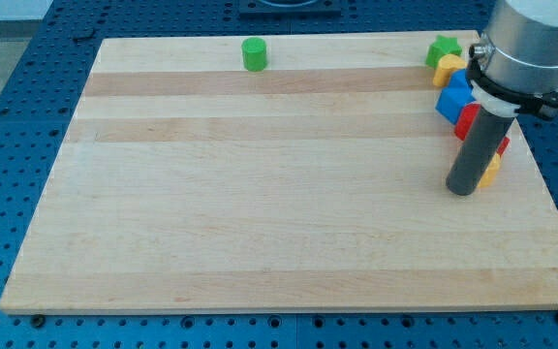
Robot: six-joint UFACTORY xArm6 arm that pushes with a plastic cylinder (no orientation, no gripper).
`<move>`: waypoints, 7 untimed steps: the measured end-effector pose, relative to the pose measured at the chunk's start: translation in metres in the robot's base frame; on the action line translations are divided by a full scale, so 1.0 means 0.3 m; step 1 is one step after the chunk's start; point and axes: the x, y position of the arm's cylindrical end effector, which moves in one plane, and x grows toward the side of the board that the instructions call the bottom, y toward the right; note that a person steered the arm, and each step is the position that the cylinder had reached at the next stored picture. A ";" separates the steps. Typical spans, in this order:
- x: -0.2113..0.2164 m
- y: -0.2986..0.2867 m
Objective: Slide green circle towards the center
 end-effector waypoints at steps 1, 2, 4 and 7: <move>0.108 -0.105; 0.151 -0.389; -0.047 -0.849; -0.574 -1.200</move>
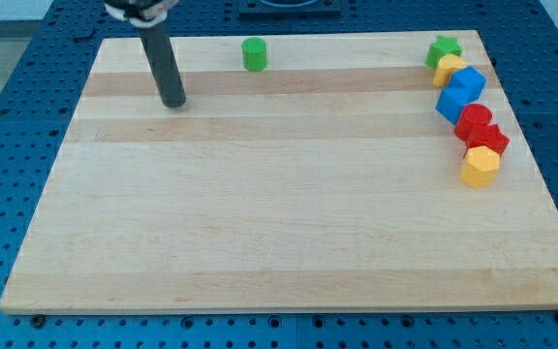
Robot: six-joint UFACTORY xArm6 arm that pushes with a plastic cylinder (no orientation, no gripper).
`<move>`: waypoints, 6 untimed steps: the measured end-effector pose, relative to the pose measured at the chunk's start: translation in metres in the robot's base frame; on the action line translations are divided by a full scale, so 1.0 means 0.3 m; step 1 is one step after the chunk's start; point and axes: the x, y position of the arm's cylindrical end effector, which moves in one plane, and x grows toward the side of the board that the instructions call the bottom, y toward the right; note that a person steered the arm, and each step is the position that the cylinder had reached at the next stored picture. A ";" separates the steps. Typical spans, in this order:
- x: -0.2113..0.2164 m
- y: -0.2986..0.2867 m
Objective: Slide green circle towards the center
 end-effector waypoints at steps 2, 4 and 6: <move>-0.401 0.078; -0.332 0.252; -0.175 0.513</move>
